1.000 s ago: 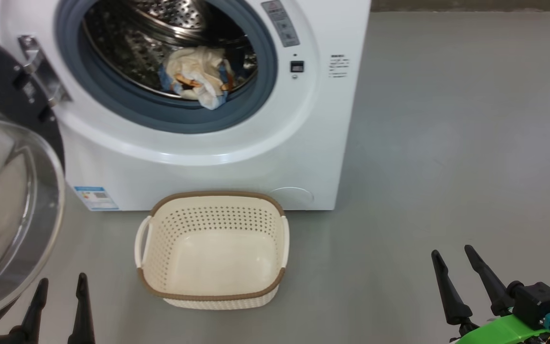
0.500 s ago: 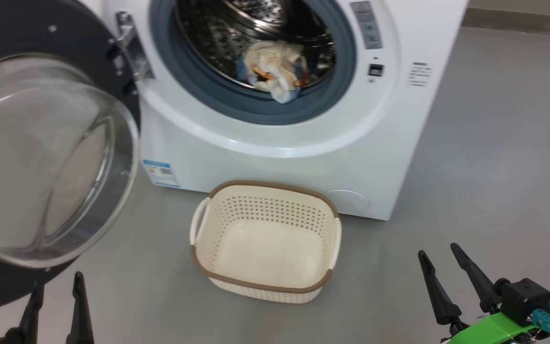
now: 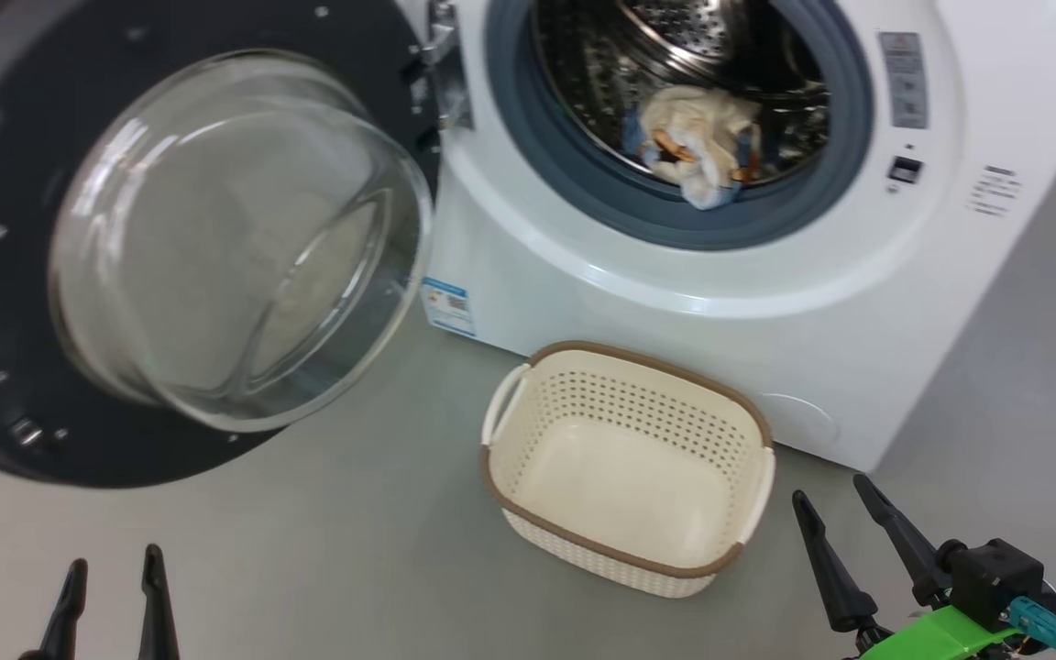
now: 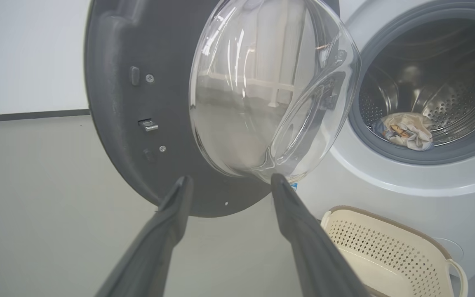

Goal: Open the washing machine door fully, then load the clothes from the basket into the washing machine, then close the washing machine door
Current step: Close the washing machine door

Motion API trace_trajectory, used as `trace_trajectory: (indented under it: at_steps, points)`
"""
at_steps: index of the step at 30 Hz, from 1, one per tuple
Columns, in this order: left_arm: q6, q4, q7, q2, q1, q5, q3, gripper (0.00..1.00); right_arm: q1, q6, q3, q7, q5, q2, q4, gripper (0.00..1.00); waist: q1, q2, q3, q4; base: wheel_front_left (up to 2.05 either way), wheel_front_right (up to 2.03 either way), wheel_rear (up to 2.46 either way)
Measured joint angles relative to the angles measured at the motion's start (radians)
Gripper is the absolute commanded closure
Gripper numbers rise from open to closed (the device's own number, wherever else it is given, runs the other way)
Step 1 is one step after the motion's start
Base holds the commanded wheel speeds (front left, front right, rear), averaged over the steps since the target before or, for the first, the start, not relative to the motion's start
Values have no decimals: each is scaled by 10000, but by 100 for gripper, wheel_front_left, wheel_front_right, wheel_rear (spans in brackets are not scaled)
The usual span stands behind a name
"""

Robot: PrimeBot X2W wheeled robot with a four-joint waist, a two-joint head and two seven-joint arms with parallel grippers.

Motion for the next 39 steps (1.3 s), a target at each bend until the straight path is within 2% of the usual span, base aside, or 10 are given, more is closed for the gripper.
trace_trajectory:
  at_steps: [6, 16, 20, 21, 23, 24, 25, 31, 35, 39]
  points:
    - [0, -88, 0, -71, 121, -111, 489, 0, -607, 0, 562, 0, 61, -111, 127, 0, -1, 0, 120, 748, 0, 0, 0]
    - [0, -384, 0, -150, 263, -251, 859, 0, -1205, 0, 1026, 0, 270, -293, 464, 0, 0, 0, 474, 981, 0, 0, 0]
    - [0, -397, 0, -159, 301, -788, 955, 0, -1282, 0, 1093, 0, 332, -311, 493, 0, 0, 0, 464, 979, 0, 0, 0]
    - [0, -397, 0, -161, 292, -1034, 1016, 5, -1282, 0, 1106, 0, 336, -309, 493, 0, 0, 0, 456, 974, 0, 0, 0]
    - [0, -414, 0, -161, 278, -1419, 1087, 60, -1280, 0, 1099, 0, 337, -303, 493, 0, 0, 0, 440, 958, 0, 0, 0]
    - [0, -431, 0, -165, 262, -1505, 1135, 77, -1277, 0, 1078, 0, 337, -293, 491, 0, 0, 0, 434, 948, 0, 0, 0]
    - [0, -443, 0, -169, 214, -1695, 1216, 100, -1271, 0, 1041, 0, 337, -282, 489, 0, 0, 0, 430, 939, 0, 0, 0]
    - [0, -472, 0, -4, -875, -4936, 1526, 100, -1059, 0, 859, 0, 336, -192, 435, 0, 0, 0, 429, 891, 0, 0, 0]
    - [0, -111, 33, 986, -1566, -7114, 1768, 100, -866, 0, 734, 0, 336, -65, 391, 0, 0, 0, 439, 861, 0, 0, 0]
    - [0, 477, 493, 2071, -2262, -8922, 1847, 100, -762, 0, 610, 0, 320, -15, 318, 0, 0, 0, 492, 835, 0, 0, 0]
